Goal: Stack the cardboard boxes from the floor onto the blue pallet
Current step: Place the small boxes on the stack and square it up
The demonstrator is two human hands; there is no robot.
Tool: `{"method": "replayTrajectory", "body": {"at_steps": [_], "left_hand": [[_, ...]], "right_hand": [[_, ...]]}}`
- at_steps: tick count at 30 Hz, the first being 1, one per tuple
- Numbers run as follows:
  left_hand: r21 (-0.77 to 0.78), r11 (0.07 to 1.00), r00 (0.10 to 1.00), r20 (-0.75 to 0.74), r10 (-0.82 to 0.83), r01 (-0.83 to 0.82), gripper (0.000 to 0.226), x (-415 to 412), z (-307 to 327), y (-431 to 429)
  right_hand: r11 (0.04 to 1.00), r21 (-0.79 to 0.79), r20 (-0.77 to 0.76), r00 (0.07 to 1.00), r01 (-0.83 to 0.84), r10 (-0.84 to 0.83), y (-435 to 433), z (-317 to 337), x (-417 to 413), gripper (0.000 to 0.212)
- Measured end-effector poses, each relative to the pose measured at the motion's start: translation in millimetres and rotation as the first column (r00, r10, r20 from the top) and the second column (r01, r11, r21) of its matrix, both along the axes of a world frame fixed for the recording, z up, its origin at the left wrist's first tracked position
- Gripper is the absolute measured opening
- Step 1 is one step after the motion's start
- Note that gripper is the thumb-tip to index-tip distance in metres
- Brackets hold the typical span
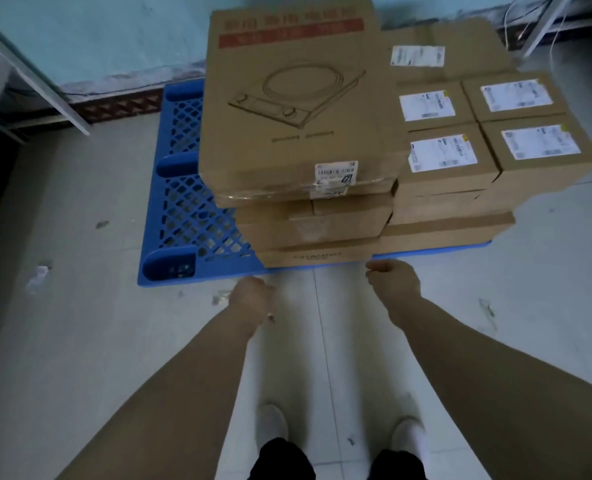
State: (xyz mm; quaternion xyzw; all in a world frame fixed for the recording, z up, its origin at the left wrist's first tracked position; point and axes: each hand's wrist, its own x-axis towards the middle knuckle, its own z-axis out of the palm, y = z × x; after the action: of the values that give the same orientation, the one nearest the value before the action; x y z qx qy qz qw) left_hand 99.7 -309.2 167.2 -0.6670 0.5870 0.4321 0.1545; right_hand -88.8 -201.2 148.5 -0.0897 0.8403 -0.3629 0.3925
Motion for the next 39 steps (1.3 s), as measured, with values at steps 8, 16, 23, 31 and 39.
{"method": "replayTrajectory", "body": {"at_steps": [8, 16, 23, 31, 39], "left_hand": [[-0.269, 0.826, 0.817, -0.469, 0.336, -0.495, 0.020, -40, -187, -27], [-0.470, 0.408, 0.593, -0.761, 0.262, -0.783, 0.054, -63, -282, -78], [-0.375, 0.516, 0.543, -0.809, 0.222, -0.770, 0.070, -52, -286, -104], [-0.253, 0.596, 0.491, -0.826, 0.276, -0.762, 0.062, -43, -307, -119], [-0.212, 0.652, 0.472, -0.845, 0.251, -0.728, 0.060, -33, -314, -119]], "right_hand": [[0.969, -0.236, -0.164, 0.980, 0.072, -0.113, -46, -159, -34, 0.023], [0.843, -0.525, -0.399, 0.842, 0.116, -0.364, -87, -284, -63, 0.046], [0.852, -0.518, -0.424, 0.887, -0.070, -0.185, -75, -300, -69, 0.081], [0.829, -0.559, -0.349, 0.915, -0.031, -0.201, -101, -298, -85, 0.092], [0.798, -0.601, -0.259, 0.939, 0.027, -0.227, -98, -298, -90, 0.076]]}}
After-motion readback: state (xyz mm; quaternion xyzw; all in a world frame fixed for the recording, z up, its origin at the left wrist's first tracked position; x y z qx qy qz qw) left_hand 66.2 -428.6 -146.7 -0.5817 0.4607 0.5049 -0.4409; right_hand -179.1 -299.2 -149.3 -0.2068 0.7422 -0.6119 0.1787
